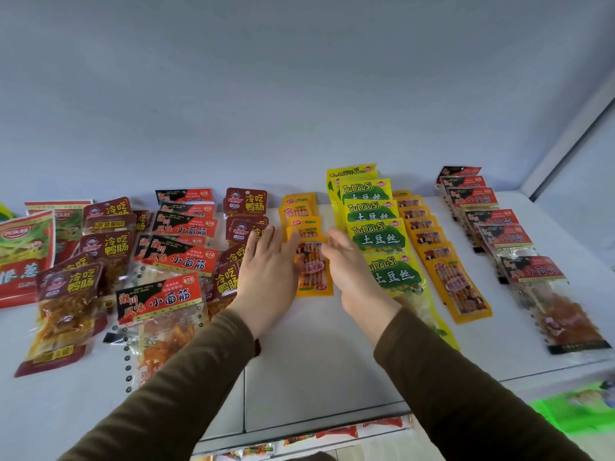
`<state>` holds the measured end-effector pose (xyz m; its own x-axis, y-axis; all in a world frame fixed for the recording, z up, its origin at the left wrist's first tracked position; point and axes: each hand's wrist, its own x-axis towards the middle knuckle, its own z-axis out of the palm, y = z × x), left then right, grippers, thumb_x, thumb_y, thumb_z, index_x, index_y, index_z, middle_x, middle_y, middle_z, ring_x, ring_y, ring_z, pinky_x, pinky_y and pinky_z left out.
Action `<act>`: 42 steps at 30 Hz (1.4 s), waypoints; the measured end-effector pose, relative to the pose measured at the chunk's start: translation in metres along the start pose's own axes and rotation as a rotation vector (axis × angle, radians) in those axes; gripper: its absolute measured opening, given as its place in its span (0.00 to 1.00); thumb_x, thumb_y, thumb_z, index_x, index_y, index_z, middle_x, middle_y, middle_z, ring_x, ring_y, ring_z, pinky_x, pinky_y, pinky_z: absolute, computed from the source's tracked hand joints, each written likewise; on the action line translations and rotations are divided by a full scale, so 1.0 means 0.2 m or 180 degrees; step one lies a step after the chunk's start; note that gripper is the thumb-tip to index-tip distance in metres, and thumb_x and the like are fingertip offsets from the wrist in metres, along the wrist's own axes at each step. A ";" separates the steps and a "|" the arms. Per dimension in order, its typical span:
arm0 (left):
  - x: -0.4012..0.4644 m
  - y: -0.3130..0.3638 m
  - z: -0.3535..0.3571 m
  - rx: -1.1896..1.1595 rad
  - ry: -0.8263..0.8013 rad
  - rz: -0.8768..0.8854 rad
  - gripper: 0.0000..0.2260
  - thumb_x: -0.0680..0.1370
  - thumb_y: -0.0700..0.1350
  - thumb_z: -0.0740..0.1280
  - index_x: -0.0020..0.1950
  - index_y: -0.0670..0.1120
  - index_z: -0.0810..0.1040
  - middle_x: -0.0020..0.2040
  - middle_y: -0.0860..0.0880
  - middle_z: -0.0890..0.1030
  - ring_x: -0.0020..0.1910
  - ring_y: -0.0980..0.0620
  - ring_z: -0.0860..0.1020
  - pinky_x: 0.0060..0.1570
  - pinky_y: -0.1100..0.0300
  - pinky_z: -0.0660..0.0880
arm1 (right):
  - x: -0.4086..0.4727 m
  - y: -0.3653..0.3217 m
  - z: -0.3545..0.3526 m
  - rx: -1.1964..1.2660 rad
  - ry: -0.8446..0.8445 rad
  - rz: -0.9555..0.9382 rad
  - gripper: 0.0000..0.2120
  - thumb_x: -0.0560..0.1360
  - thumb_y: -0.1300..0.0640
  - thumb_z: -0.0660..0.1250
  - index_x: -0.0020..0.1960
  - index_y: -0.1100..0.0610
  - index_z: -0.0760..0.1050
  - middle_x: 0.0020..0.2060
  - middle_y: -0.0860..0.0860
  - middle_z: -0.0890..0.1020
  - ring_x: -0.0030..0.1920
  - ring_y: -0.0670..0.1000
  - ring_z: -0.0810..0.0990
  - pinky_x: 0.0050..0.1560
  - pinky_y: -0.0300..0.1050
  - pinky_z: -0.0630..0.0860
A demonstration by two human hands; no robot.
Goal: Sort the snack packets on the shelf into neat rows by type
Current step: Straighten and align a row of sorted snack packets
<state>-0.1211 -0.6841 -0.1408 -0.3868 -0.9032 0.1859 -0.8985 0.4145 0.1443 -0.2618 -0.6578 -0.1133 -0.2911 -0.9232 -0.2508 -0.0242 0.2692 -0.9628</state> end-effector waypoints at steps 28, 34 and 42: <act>0.35 0.14 -0.22 -0.5197 -0.0283 -0.2745 0.18 0.86 0.56 0.57 0.56 0.43 0.78 0.50 0.41 0.84 0.50 0.42 0.83 0.60 0.43 0.79 | 0.31 -0.13 0.11 0.0461 0.0154 0.0093 0.15 0.86 0.55 0.52 0.59 0.61 0.76 0.47 0.57 0.82 0.46 0.56 0.83 0.49 0.48 0.79; 0.34 0.14 -0.21 -0.5222 -0.0314 -0.2663 0.18 0.86 0.56 0.56 0.52 0.44 0.77 0.44 0.44 0.82 0.43 0.45 0.82 0.52 0.49 0.80 | 0.29 -0.13 0.08 0.0563 -0.0001 0.0015 0.16 0.86 0.57 0.53 0.47 0.58 0.76 0.38 0.54 0.79 0.38 0.53 0.79 0.41 0.45 0.76; 0.20 0.15 -0.26 -0.4810 -0.0335 -0.2341 0.16 0.88 0.51 0.52 0.69 0.45 0.70 0.39 0.50 0.72 0.25 0.61 0.78 0.21 0.69 0.72 | 0.24 -0.10 0.04 0.0753 -0.0113 0.0170 0.16 0.86 0.51 0.55 0.48 0.53 0.80 0.40 0.54 0.84 0.45 0.54 0.82 0.52 0.53 0.79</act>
<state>-0.1529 -0.7028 -0.0789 -0.0726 -0.9170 -0.3923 0.0841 -0.3975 0.9137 -0.2674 -0.7105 -0.1075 -0.2520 -0.9196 -0.3012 0.2162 0.2499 -0.9438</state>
